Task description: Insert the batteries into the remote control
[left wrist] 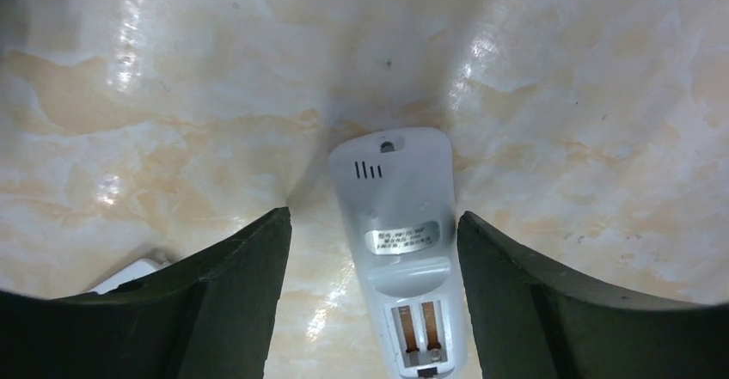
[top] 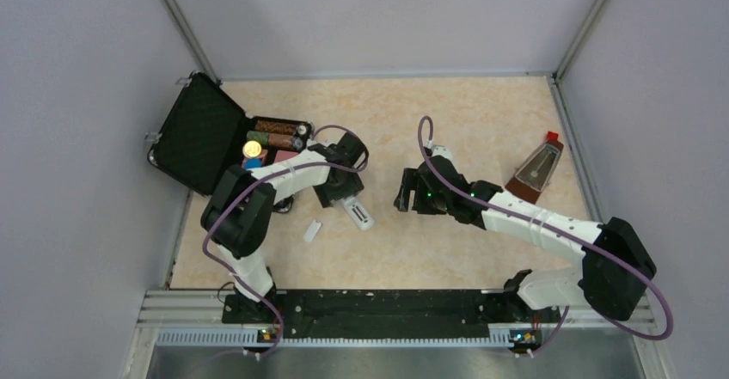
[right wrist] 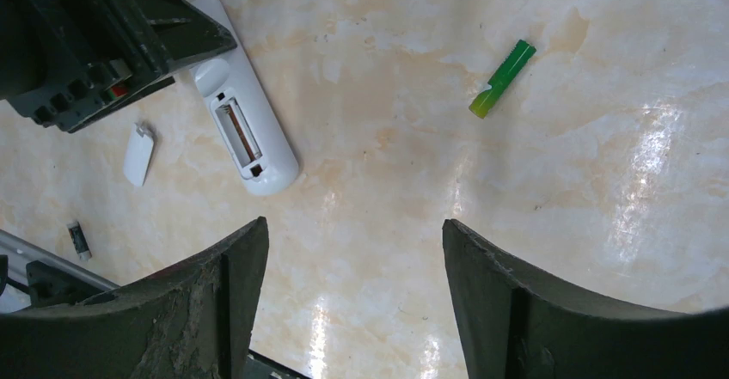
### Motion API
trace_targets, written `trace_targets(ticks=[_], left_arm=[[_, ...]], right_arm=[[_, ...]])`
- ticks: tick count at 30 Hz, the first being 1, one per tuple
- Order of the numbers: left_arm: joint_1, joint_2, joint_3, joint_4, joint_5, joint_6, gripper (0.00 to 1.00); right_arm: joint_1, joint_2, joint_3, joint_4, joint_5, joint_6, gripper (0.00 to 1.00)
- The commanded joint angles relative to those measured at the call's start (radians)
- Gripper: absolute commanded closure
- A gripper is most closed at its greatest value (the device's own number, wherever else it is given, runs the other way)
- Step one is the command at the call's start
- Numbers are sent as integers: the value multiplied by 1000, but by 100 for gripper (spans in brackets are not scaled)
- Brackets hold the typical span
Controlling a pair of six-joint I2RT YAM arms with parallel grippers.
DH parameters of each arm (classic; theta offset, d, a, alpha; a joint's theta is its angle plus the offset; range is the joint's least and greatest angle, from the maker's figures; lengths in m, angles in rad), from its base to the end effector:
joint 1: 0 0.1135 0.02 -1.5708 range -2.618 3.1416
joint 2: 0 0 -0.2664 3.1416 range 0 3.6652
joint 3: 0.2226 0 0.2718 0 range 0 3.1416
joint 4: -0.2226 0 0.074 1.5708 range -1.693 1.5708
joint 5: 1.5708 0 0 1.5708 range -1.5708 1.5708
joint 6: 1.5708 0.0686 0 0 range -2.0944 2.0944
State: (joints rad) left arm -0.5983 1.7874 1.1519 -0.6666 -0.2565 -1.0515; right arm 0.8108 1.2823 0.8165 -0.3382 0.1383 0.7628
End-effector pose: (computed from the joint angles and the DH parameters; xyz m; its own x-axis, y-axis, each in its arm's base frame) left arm 0.3101 -0.1903 0.1293 -0.8200 -0.4573 -0.3441 -0.4489 0.8869 -0.1091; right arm 0.2180 0.2156 0.2012 -0.8092 0.1420 -0.5702 -0.1285 0.9041 0.4076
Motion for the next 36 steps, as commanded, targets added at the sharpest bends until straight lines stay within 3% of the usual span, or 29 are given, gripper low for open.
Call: trace_targets(ticks=[1,8,13,18,21,22,25,32,36], left_arm=[[-3,-132,-2,-69,-71,52,24],[10,-378,-109,-252,-168,49,25],[72,-534,-212,-354,-137,3,30],[141,-616,-266,-453,-138,-57,52],[203,-670,-342,-421,-116,-92,72],[230,-689,-378,-396,-95,-94,74],[304,-696,-469,-343,-52,-109,73],[345,-627,-536,-335,-54,-137,46],[353,-622,-545,-348,-72,-141,42]], right_arm=[[4,-26,0,22,1,-18,27],[5,31,37,48,-15,-20,28],[4,111,70,92,-38,-26,28],[5,165,64,143,-87,-16,30],[4,157,45,164,-94,-5,30],[4,149,38,168,-94,-2,30],[4,121,15,180,-84,5,30],[4,59,-20,184,-56,18,30],[5,46,-28,188,-56,23,30]])
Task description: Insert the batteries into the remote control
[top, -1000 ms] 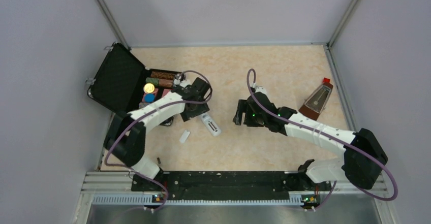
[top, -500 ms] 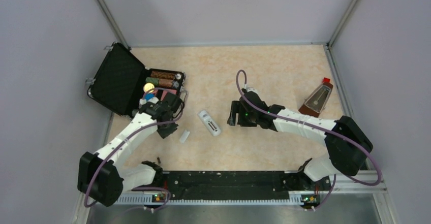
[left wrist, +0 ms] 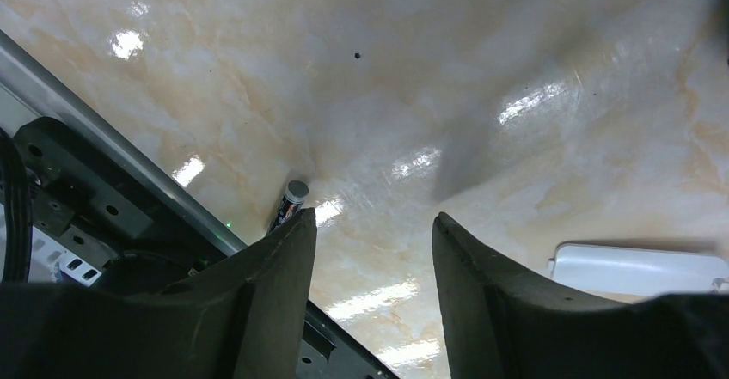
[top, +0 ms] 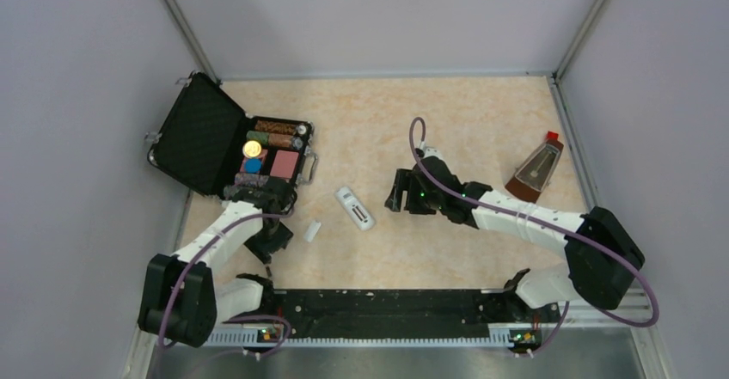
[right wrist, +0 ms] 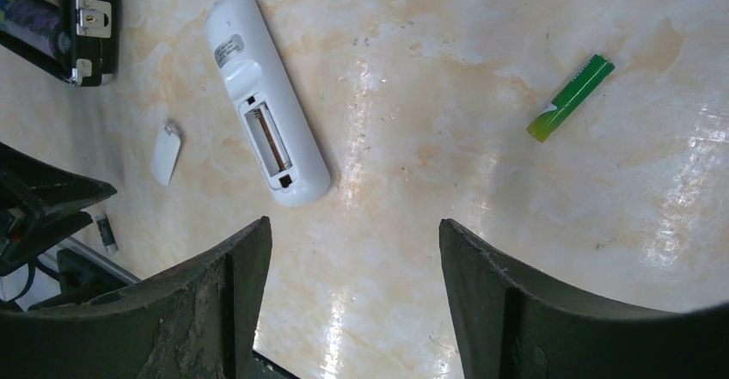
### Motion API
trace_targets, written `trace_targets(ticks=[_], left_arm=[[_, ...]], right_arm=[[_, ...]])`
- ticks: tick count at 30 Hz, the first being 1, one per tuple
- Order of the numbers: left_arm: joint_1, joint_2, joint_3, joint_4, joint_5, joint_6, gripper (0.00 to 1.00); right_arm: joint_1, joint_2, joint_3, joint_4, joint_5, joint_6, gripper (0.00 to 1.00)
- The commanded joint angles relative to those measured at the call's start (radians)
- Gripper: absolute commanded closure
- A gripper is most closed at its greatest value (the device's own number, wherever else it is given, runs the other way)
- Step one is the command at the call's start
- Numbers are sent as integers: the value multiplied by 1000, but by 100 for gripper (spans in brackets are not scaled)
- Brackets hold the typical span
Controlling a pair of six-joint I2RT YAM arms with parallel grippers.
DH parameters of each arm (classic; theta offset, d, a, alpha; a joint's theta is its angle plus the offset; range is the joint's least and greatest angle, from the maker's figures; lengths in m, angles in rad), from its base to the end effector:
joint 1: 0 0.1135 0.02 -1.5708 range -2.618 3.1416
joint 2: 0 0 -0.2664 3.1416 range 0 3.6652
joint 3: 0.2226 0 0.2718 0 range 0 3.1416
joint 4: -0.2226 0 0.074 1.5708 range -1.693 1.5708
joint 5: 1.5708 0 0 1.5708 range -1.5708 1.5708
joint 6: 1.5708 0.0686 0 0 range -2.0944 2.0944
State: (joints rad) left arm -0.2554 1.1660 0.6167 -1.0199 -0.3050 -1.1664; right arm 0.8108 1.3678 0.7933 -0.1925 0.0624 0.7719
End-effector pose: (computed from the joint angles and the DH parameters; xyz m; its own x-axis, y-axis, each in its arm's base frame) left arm 0.1723 -0.0237 0.1317 -0.6018 -0.7492 -0.2767 -0.7949 0.5954 0.1167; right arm 0.2263 0.2319 0.1819 -0.8256 0.1418 -0.5461 -0.1628 0.8669 0.4712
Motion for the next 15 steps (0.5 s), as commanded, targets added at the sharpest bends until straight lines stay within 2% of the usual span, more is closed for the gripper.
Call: trace_targets(ticks=[1,7,9,15], left_arm=[[10,-1,-10,6,-22,-26,42],[11,7,-8,4,-25,-26,41],[12,22,-5,2,-35,-34,44],[11,88,22,-38,-101,-122,45]], right_arm=[[4,-42,-6,44,19,16,30],[3,-45,-15,53,16,25,30],[3,-45,-18,60,15,32,30],[4,-39,-19,65,14,36,30]])
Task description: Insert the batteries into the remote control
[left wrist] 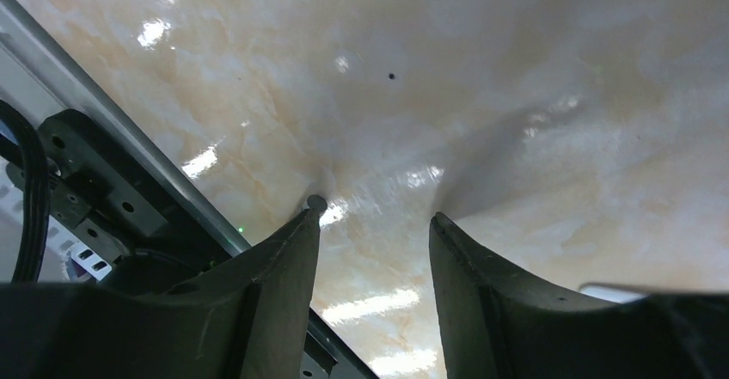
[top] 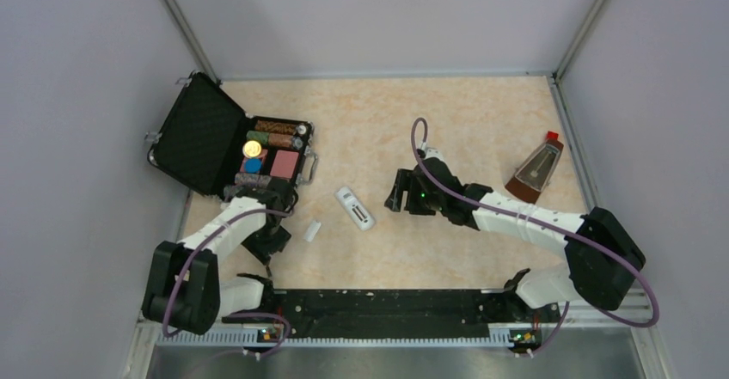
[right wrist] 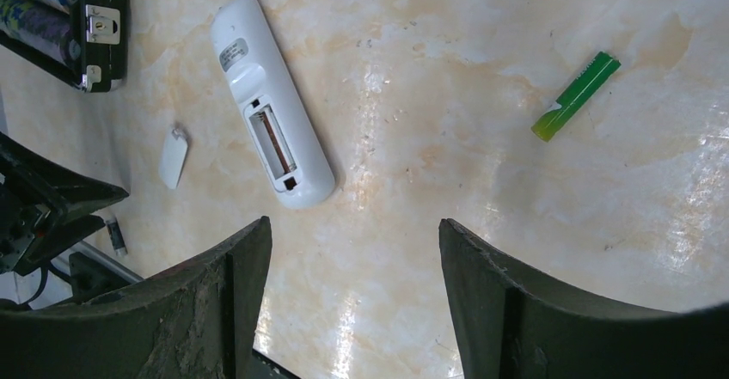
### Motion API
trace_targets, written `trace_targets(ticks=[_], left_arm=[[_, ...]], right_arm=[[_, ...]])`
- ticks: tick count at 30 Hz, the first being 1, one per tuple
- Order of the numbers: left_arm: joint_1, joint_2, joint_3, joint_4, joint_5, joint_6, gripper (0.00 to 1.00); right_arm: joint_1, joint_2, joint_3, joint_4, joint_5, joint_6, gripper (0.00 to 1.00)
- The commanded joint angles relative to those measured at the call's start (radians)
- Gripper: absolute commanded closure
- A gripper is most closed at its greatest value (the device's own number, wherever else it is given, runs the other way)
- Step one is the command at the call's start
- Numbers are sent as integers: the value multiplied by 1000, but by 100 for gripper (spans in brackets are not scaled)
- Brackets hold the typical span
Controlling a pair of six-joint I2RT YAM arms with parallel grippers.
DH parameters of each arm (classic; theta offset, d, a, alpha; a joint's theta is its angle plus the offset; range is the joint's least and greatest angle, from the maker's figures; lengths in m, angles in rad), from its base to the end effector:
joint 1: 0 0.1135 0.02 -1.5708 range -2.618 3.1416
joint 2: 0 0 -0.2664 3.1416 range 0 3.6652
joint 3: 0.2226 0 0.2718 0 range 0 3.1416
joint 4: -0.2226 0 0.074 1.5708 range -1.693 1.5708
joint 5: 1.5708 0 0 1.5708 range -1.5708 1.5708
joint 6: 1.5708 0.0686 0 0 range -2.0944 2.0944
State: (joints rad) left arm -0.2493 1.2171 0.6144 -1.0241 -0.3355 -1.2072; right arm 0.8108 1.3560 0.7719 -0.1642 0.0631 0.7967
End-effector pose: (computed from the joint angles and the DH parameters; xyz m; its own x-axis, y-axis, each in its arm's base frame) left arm 0.1726 -0.0206 0.1240 -0.5785 -0.7634 -0.2873 -0.8151 0.5541 0.1692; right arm 0.2249 0.2303 0.1807 -0.8222 0.1708 -0.5430 -0.1483 0.8567 0.4940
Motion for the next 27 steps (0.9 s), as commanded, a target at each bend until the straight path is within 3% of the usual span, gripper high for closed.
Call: trace_targets(ticks=[1,10,17,22,27], left_arm=[[5,48,29,-38,-81,-94,45],[5,119,14,11,-70,-74,42],[7,68,5,22,-91,-71,41],[7,-27,101,-29,-133,-40,45],[7,-130,293,-149,-193,-24,46]], right_arm=[[3,-25,3,37,15,11,30],[3,-10,9,33,22,7,30],[2,-13,16,25,17,0,30],[19,28,39,148,-116,-48,31],[124,153,158,243,-149,-89,34]])
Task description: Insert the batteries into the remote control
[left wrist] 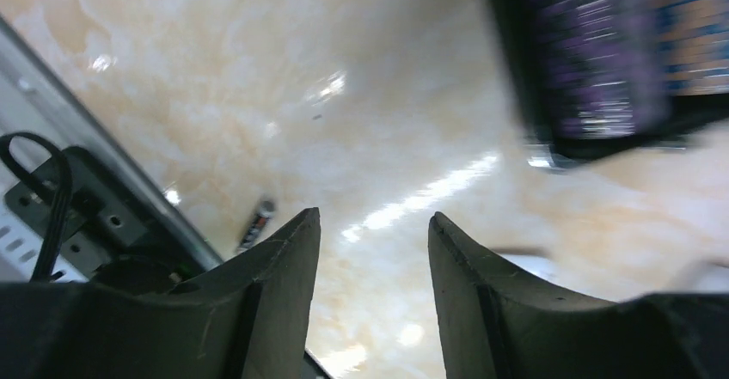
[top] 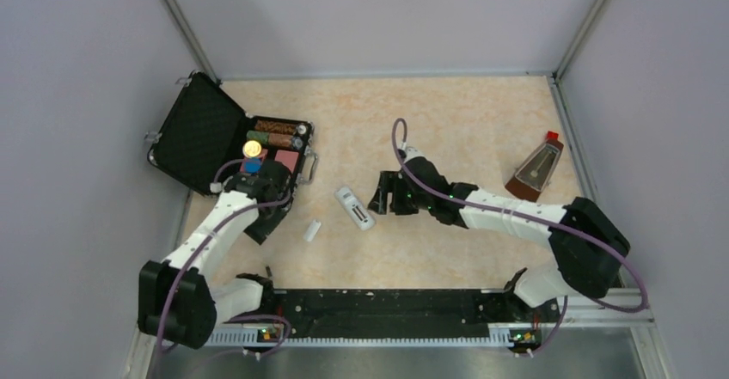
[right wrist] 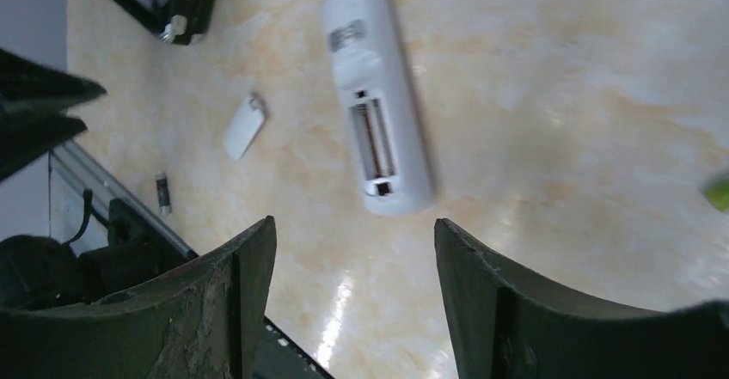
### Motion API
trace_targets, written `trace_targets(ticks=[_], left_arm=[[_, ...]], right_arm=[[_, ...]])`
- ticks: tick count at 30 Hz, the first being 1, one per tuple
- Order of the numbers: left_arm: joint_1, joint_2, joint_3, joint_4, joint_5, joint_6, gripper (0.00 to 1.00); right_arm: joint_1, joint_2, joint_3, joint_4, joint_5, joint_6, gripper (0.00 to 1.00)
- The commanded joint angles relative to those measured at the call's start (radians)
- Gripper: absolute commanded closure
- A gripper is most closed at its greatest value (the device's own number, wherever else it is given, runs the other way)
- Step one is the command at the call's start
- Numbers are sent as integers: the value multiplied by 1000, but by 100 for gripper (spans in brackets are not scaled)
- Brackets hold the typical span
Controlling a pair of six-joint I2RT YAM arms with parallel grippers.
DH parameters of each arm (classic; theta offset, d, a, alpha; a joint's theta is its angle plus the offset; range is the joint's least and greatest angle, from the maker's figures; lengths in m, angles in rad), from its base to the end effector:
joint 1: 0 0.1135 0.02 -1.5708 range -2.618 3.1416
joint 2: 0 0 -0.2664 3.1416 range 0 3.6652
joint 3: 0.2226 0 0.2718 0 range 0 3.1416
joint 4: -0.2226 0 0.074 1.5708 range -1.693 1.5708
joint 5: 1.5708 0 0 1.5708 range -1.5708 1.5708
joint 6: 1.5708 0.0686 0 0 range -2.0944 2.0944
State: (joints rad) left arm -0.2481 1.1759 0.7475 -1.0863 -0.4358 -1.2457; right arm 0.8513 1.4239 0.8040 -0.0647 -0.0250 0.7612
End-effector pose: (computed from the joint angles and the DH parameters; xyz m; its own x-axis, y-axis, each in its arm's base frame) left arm 0.1925 -0.0189 0.1679 -0.4984 -0.7599 -0.4173 -0.8534 0.5149 0.0815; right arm 0.2242 0.2584 0.1817 -0.8292 0.1000 -0.5500 -0.2662 0.7945 0.5458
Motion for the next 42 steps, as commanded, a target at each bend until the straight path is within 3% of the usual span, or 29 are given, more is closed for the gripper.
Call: trace_targets(ticks=[1,10,18,23,30,42], left_arm=[[5,-109,203,-110,-109,20,46],[6,-327,516,-329,-288,39,47],[6,-450,705,-375,-304,81,47],[6,-502,793,-419,-323,81,47],[6,-559,812,-425,-295,88,47],[4,-579,796,-403,-255,95,47]], right_arm=[[109,119,161,156,-58,-68,34],[336,475,510,197,-1,-281,34],[488,721,807,154,54,-459,25],[546,843,960,67,108,-478,30],[576,941,1047,-39,150,-441,50],[608,1035,1136,-160,265,-492,53]])
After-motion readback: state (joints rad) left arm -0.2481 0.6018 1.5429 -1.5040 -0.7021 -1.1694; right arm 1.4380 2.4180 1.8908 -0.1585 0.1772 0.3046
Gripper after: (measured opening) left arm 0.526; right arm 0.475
